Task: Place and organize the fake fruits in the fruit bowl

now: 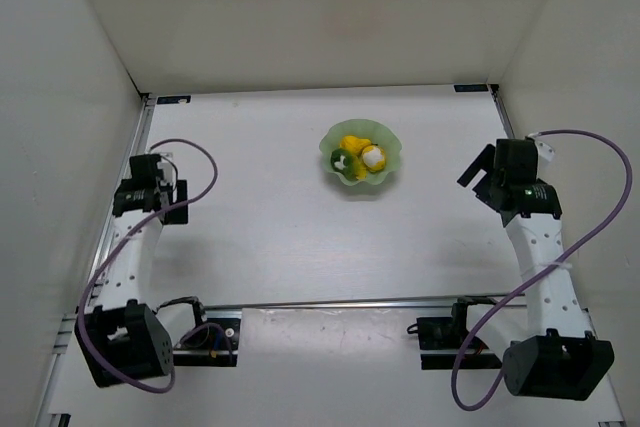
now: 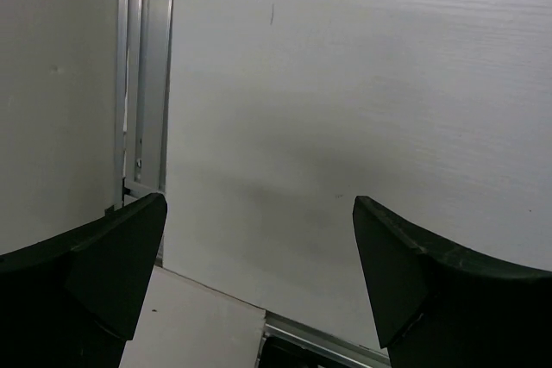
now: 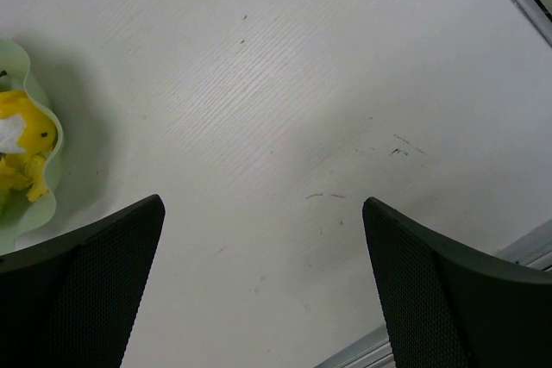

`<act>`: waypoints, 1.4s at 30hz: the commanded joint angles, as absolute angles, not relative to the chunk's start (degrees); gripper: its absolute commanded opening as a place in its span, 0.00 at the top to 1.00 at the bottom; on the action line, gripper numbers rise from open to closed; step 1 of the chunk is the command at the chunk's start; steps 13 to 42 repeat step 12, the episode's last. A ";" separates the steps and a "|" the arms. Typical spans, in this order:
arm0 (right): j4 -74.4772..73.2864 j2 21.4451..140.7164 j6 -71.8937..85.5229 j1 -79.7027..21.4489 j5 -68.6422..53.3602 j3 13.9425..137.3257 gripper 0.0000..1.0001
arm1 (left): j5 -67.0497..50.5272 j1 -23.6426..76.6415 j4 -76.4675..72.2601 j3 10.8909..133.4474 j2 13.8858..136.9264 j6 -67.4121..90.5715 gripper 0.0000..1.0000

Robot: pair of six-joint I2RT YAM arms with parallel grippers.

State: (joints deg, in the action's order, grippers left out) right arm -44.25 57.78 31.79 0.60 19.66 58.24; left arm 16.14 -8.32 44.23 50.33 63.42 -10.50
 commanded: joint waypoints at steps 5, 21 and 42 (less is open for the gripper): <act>-45.35 58.09 30.67 0.79 20.30 58.71 0.00 | 10.02 -12.92 42.01 47.90 56.16 -10.28 0.00; -44.13 58.10 30.06 0.79 16.36 59.24 0.00 | 7.30 -14.58 42.01 51.32 56.16 -8.62 0.00; -44.13 58.10 30.06 0.79 16.36 59.24 0.00 | 7.30 -14.58 42.01 51.32 56.16 -8.62 0.00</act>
